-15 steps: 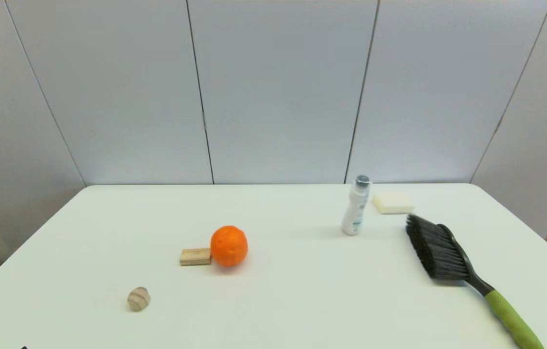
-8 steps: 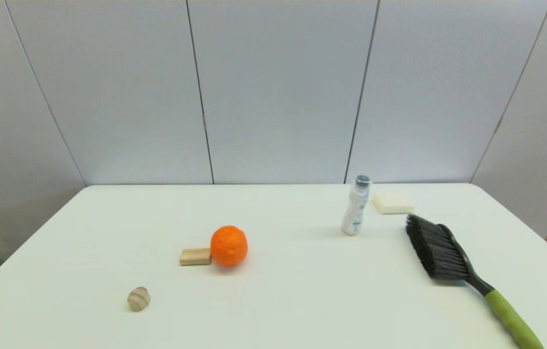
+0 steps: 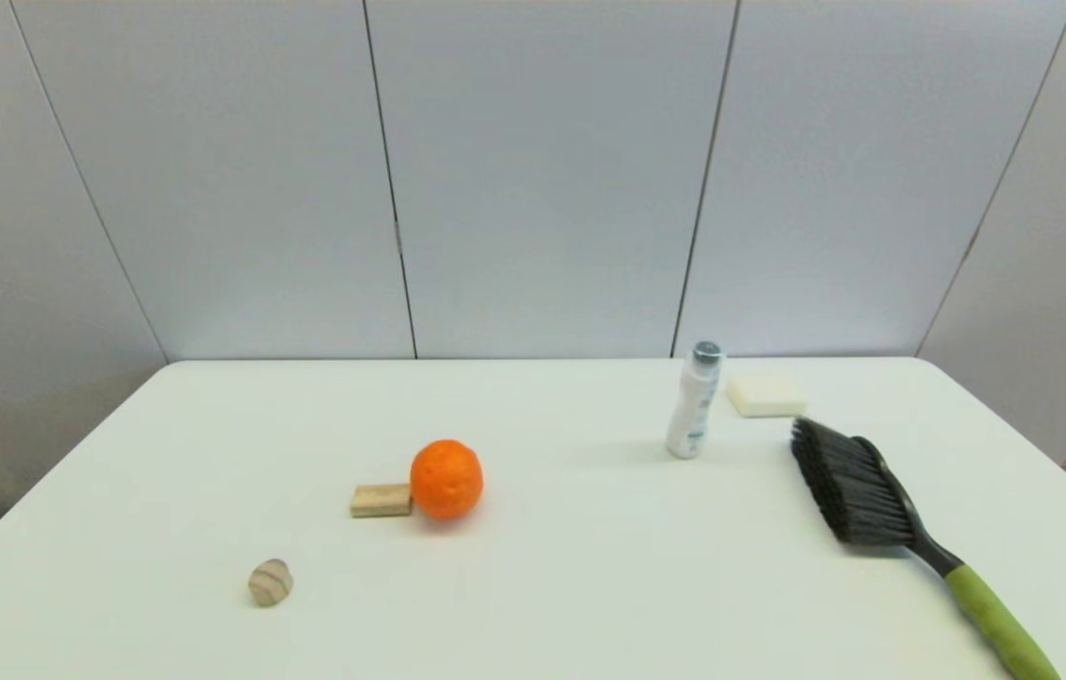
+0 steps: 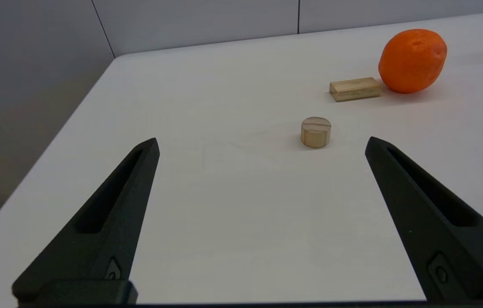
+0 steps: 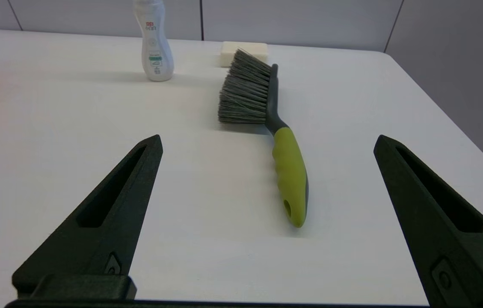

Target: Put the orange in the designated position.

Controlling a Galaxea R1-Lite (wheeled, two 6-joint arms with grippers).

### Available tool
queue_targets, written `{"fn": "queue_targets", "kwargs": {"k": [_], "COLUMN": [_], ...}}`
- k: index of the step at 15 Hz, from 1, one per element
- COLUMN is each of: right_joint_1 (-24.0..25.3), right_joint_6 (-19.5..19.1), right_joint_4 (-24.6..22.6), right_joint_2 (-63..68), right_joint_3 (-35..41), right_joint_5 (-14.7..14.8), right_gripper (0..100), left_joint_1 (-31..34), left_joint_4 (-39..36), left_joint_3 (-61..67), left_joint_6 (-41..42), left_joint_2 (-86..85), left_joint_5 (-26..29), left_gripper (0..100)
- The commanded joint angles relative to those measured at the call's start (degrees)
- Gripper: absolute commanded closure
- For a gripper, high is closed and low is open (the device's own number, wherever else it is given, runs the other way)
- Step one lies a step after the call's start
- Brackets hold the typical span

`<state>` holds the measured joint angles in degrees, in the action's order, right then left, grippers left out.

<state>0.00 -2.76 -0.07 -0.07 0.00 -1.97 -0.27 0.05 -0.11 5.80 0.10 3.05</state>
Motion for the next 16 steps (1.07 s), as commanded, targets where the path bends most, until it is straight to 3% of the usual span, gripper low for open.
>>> {"fn": "queue_targets", "kwargs": {"k": [1,16], "right_joint_1": [0.0,0.0], "right_joint_6": [-0.1,-0.5], "right_joint_4": [0.0,0.0], "right_joint_2": [0.1,0.1], "right_joint_3": [0.0,0.0], "right_joint_5": [0.0,-0.1], "right_gripper": [0,0], "left_joint_1": [0.0,0.0], "left_joint_4": [-0.2,-0.2], "left_joint_3": [0.0,0.0], "left_joint_6": [-6.2,-6.5], "left_joint_2": [-0.1,-0.1], "left_joint_5": [-3.0,-3.1], "left_gripper": [0,0]}}
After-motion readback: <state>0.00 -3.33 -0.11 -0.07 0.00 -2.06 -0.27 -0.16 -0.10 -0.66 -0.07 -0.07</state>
